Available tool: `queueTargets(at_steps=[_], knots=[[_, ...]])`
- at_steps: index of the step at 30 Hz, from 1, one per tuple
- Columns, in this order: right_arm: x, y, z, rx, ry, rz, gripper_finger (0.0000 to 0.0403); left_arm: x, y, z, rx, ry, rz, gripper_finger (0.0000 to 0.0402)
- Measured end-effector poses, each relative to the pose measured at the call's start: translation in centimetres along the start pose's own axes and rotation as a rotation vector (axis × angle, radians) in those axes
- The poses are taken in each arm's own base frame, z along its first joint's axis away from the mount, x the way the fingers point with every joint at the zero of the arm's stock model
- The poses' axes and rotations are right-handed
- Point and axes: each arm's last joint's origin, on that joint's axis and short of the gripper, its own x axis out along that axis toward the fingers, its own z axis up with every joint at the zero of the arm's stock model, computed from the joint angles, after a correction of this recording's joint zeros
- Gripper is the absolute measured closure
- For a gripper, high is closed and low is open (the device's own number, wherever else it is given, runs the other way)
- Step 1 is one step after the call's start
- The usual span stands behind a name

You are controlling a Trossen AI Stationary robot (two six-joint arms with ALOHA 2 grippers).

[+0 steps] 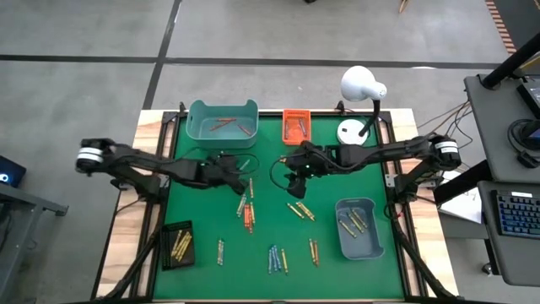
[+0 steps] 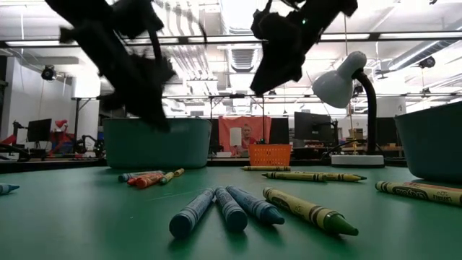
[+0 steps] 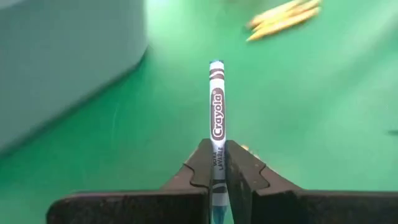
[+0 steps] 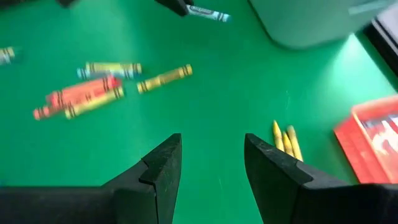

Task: Sort crayons
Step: Put the blue crayon into the orange bin

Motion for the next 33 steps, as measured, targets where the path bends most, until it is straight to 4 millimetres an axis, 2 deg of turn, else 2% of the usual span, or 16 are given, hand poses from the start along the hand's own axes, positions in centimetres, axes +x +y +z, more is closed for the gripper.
queueTargets(at_steps=[7, 11, 14, 19, 26, 33], knots=[[2.0, 0.1, -1.1, 0.023, -0.37, 0.079, 0.0241, -5.3, -1.0, 2.3, 0.216, -0.292, -0.272, 0.04], [2.0, 0.2, -1.1, 0.025, -0.651, 0.154, 0.0241, -6.8, -1.6, 2.7, 0.258, -0.469, -0.429, 0.04], [1.9, 0.5, -0.7, 0.012, -0.787, 0.244, 0.0241, -7.1, -1.9, 2.6, 0.25, -0.567, -0.526, 0.04], [2.5, 1.0, -0.2, -0.022, -0.884, 0.324, 0.0241, -6.5, -2.0, 2.1, 0.231, -0.641, -0.566, 0.04], [3.5, 1.4, 1.2, -0.035, -0.917, 0.321, 0.0241, -5.5, -2.7, 1.9, 0.239, -0.644, -0.565, 0.04], [3.5, 1.6, 1.9, -0.054, -0.936, 0.336, 0.0254, -5.5, -2.7, 2.0, 0.235, -0.651, -0.568, 0.04]])
